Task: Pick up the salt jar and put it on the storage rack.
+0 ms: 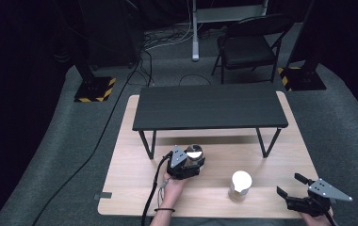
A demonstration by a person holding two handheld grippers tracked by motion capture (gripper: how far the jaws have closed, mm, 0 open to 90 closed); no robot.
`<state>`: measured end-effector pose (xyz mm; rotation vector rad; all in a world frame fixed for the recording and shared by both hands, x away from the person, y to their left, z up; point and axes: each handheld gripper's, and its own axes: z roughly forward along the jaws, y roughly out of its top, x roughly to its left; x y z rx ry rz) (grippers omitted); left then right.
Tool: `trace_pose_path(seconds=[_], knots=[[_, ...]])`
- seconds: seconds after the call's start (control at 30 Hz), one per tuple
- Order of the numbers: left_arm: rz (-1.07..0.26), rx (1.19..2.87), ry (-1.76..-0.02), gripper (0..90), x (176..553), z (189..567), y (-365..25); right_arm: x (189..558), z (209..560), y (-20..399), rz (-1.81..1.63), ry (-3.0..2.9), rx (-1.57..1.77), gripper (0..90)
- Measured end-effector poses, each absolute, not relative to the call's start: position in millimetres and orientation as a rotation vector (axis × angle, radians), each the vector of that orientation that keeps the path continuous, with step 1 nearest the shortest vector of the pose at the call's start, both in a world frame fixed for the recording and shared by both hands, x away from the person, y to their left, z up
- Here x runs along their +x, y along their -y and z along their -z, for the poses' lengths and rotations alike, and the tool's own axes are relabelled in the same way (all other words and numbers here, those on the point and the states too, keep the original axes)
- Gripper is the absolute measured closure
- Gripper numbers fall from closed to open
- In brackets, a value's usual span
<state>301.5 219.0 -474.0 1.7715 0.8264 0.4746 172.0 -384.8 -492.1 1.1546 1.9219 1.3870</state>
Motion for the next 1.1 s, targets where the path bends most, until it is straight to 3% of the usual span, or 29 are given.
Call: trace_pose_path(seconds=[1.1], knots=[[-0.464,1.809,-0.751,30.1,299.9,386.9,-233.2,172.5,492.0,384.9,-1.388,-1.925,1.157,6.8]])
